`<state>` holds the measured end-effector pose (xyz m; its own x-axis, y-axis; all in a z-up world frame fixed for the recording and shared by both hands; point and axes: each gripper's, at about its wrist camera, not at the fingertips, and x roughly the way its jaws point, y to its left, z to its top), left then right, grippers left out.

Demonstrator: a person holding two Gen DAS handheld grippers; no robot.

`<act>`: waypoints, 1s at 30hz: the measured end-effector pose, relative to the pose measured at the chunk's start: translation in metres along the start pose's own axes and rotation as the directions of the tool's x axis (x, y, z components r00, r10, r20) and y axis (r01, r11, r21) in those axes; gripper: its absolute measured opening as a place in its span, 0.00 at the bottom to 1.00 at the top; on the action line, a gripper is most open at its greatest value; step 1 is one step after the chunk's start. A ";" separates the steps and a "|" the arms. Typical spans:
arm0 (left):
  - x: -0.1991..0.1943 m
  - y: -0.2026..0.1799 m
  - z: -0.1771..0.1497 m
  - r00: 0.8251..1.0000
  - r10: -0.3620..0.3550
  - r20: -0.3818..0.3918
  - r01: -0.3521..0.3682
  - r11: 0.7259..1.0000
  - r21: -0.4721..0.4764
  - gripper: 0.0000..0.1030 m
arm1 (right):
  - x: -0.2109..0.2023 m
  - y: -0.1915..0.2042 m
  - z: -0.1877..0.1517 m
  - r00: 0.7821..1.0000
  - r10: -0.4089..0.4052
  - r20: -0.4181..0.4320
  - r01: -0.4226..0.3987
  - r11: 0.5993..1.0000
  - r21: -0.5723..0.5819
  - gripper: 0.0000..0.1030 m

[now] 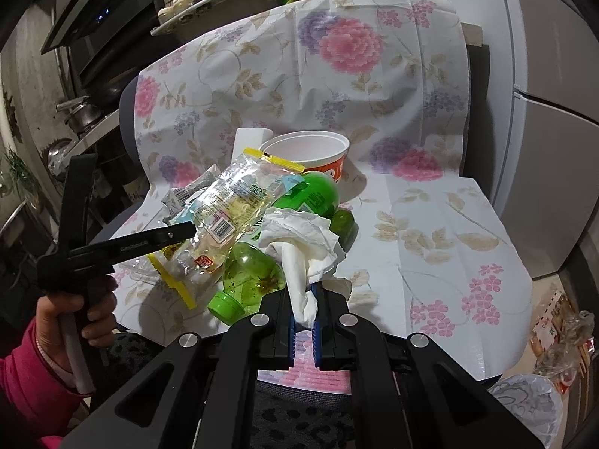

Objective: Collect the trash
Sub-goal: 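Grasp the yellow snack wrapper with the left gripper while the right holds the tissue, then carry both items to the bin and open both grippers over it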

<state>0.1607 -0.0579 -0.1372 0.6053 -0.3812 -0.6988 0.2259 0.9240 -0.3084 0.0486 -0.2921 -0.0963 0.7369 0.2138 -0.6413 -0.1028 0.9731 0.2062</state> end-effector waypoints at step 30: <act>-0.105 -0.100 -0.019 0.942 -0.276 0.192 0.207 0.926 0.317 0.00 | -0.079 -0.043 -0.017 0.976 -0.202 0.076 0.193 0.975 0.111 0.07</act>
<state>0.0607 -0.1105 -0.0453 0.6541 -0.6085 -0.4493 0.5760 0.7857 -0.2255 -0.0168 -0.3492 -0.0668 0.7911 0.0059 -0.6117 0.1157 0.9804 0.1592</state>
